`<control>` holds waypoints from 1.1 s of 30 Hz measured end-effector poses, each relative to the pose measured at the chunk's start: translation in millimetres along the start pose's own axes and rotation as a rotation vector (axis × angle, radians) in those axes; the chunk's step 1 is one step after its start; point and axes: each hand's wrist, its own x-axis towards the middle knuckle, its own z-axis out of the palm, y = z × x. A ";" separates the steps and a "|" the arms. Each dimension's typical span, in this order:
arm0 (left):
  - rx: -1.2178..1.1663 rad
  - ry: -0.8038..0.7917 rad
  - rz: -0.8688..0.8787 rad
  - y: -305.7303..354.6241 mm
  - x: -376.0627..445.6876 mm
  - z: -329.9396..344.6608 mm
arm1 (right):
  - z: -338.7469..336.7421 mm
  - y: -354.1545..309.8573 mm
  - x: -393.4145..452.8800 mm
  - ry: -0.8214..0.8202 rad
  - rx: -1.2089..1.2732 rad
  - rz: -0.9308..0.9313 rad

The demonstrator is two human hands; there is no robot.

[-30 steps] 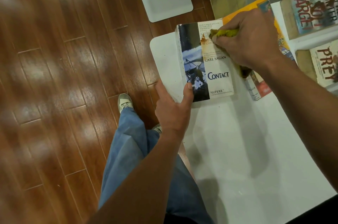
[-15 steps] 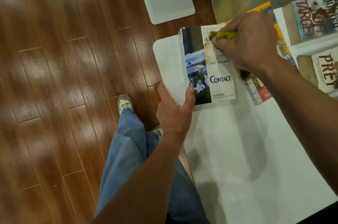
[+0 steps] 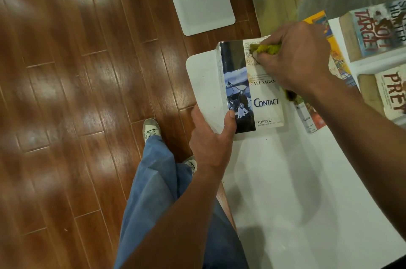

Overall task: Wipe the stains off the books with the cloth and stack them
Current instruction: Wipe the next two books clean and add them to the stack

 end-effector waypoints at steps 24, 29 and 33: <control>0.027 0.025 0.000 0.4 0.4 0.4 | 6.7 -15.5 6.2 -0.077 0.069 -0.149; 0.031 0.015 0.002 -0.2 0.7 0.1 | 7.0 -17.3 14.6 -0.022 0.067 -0.081; 0.032 0.011 0.010 -0.4 0.5 -0.1 | 10.4 -27.3 3.2 -0.139 0.044 -0.285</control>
